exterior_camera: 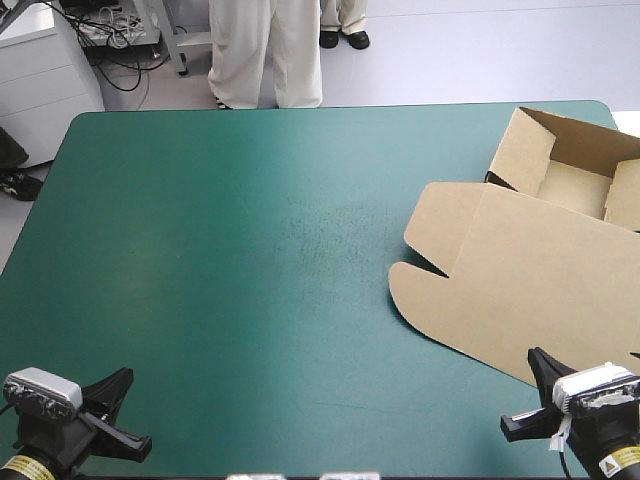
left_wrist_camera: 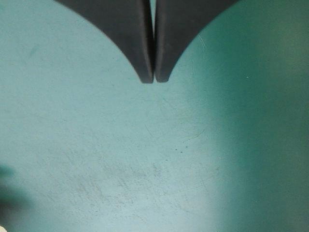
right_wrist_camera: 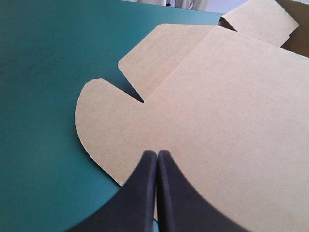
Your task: Fold the box
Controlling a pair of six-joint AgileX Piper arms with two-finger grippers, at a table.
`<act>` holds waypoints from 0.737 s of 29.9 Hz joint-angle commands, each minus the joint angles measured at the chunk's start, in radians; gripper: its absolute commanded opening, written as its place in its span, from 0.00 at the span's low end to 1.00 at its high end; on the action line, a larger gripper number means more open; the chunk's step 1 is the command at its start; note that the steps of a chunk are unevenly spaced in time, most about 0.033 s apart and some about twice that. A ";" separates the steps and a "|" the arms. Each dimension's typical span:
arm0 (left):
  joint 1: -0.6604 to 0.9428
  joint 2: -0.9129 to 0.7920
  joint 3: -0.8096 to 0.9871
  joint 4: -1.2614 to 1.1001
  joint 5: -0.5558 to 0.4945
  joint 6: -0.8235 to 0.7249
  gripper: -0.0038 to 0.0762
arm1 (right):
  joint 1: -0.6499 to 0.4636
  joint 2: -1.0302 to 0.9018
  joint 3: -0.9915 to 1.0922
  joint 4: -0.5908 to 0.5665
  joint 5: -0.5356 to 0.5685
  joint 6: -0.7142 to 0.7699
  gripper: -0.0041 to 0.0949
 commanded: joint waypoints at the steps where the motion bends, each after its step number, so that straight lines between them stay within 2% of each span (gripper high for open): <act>1: -0.006 0.004 -0.021 -0.007 -0.081 0.004 0.01 | 0.005 -0.008 -0.022 0.016 -0.055 -0.010 0.02; 22: -0.006 0.002 -0.021 -0.007 -0.081 0.004 0.01 | 0.005 -0.008 -0.022 0.003 -0.045 -0.012 0.02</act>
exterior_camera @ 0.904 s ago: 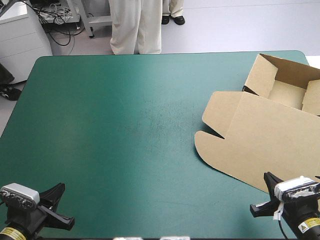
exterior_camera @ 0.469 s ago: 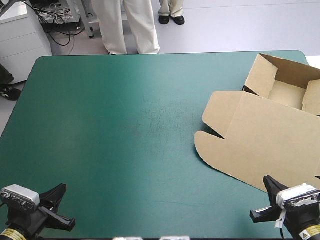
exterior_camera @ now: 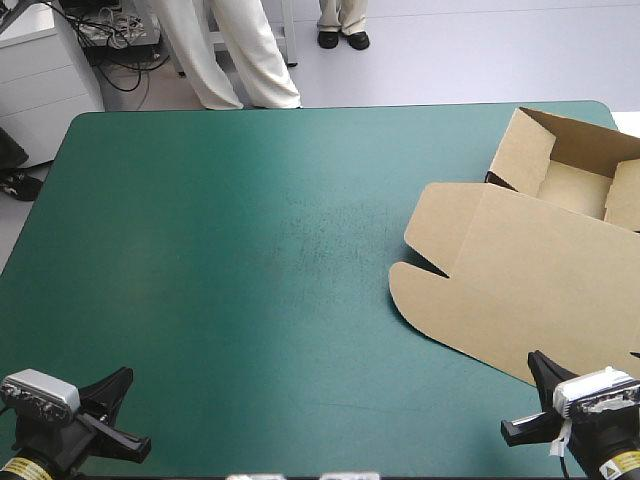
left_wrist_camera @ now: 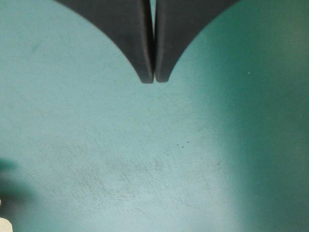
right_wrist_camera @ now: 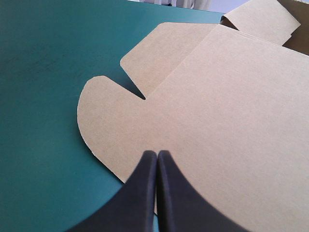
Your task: Fold the box
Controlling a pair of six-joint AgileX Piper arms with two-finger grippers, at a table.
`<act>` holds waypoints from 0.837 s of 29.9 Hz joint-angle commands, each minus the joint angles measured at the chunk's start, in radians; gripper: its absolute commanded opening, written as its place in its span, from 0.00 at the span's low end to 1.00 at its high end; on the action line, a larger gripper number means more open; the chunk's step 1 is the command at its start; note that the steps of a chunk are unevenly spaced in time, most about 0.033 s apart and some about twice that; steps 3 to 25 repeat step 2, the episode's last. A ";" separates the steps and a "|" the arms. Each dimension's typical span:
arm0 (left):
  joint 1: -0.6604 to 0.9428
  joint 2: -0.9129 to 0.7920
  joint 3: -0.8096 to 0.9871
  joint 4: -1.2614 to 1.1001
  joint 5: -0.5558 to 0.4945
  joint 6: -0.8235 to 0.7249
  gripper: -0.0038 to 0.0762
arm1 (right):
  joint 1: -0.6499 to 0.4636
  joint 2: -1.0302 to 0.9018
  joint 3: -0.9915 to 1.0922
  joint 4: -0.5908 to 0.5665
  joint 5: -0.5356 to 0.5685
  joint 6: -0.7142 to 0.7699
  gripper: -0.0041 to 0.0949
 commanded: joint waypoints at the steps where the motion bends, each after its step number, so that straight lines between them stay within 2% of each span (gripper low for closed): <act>1: -0.006 0.015 -0.022 -0.002 -0.072 0.002 0.01 | 0.005 0.013 -0.022 0.003 -0.069 -0.012 0.02; 25: -0.006 0.015 -0.022 -0.002 -0.072 0.002 0.01 | 0.005 0.013 -0.022 0.003 -0.069 -0.012 0.02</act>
